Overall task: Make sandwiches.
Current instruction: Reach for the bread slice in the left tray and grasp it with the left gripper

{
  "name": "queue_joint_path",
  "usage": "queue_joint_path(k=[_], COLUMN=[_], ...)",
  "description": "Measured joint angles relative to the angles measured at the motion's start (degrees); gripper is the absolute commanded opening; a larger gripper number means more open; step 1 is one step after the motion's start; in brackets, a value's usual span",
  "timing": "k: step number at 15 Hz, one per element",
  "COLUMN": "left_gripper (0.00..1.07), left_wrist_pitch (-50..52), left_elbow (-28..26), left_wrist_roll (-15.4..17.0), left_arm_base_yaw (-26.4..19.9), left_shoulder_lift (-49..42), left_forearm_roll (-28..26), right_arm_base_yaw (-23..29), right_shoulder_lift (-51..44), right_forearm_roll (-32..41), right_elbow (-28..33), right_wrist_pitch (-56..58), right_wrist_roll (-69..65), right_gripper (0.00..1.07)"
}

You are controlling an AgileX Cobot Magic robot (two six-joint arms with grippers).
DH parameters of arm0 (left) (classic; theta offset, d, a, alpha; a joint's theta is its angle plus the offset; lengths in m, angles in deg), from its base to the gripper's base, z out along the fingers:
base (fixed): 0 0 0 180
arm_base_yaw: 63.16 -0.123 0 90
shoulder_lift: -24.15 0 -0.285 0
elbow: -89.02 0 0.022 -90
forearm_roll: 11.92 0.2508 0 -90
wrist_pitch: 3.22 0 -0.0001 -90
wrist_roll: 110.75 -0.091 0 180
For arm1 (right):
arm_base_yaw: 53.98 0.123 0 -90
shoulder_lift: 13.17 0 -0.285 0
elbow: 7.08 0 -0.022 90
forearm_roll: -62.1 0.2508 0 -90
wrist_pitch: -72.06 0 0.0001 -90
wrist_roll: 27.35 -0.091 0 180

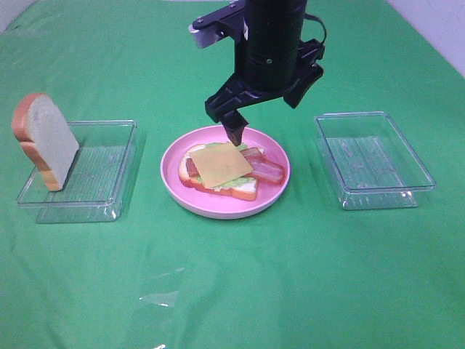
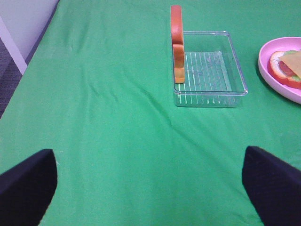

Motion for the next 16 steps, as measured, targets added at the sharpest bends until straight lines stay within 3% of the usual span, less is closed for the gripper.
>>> queue_joint_path(k=[4, 8, 14, 16], left_gripper=[1.0, 1.0, 1.0, 1.0], left_wrist_pitch=[0.0, 0.0, 0.0, 0.0], left_elbow=[0.0, 0.0, 0.0, 0.0], left_wrist_roll=[0.0, 0.0, 0.0, 0.0], left_arm_base_yaw=[0.0, 0.0, 0.0, 0.0], left_shoulder_lift=[0.0, 0.0, 0.0, 0.0], left_forearm_roll=[0.0, 0.0, 0.0, 0.0], right_arm_base_yaw=[0.0, 0.0, -0.2, -6.3], right_shoulder_lift=[-9.3, -23.3, -61.8, -73.6], right_forearm_roll=[0.5, 4.0, 4.2, 4.5], right_elbow=[0.9, 14.2, 51.7, 60.3], right_wrist_pitch=[7.3, 7.4, 8.0, 8.1], right_wrist_roll=[2.7, 2.7, 1.5, 1.3], right_gripper=[0.99, 0.99, 0.99, 0.99])
